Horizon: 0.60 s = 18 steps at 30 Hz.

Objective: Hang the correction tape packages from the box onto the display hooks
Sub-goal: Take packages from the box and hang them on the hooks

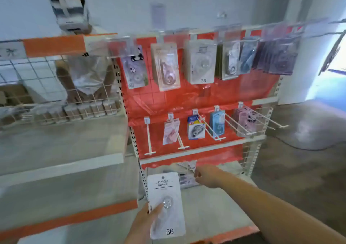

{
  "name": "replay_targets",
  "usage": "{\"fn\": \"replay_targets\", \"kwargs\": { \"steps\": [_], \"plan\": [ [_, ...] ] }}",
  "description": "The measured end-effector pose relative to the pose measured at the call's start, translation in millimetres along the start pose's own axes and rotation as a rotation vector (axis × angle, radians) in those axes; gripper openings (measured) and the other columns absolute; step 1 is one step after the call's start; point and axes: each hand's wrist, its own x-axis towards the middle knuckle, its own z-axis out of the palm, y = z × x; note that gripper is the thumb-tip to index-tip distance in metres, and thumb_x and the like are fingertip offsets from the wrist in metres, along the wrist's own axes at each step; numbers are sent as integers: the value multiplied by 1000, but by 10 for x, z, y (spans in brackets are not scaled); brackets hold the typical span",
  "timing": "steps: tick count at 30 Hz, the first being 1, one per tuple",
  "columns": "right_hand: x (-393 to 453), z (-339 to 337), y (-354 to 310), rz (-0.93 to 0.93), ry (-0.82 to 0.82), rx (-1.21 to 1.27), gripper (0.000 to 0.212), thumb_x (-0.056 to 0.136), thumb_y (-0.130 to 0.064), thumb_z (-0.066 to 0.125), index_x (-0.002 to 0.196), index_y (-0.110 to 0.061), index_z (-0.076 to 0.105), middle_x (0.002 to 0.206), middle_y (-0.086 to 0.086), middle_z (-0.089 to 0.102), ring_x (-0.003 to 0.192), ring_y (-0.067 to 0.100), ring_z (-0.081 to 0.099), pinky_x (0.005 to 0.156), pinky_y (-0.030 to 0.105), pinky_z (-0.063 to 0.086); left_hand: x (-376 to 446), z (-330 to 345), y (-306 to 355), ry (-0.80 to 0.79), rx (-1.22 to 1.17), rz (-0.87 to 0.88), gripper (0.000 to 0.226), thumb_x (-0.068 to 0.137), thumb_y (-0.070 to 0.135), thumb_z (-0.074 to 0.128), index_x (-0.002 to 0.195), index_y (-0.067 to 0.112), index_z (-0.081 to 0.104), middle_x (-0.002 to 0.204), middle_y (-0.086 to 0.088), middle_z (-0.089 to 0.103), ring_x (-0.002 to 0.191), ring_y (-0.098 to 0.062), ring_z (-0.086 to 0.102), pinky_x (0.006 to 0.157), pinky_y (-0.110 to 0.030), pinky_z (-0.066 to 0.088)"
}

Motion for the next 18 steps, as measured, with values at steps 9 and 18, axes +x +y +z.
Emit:
{"fn": "replay_targets", "kwargs": {
  "steps": [9,18],
  "plan": [
    [-659,-1112,-56,15,288,-40,30,96,-22,44,119,-8,56,124,14,59,112,29,54,89,32,43,-286,450,1366,-97,42,254,21,91,19,63,112,19,64,104,-1,71,97,-21,66,87,-37,52],
    [-818,-1936,512,50,482,-58,30,96,-20,45,121,-8,58,127,10,60,116,26,54,92,31,42,-60,1435,2445,-179,118,420,21,87,24,67,106,18,63,101,-4,71,89,-23,68,79,-40,57]
  ]
}}
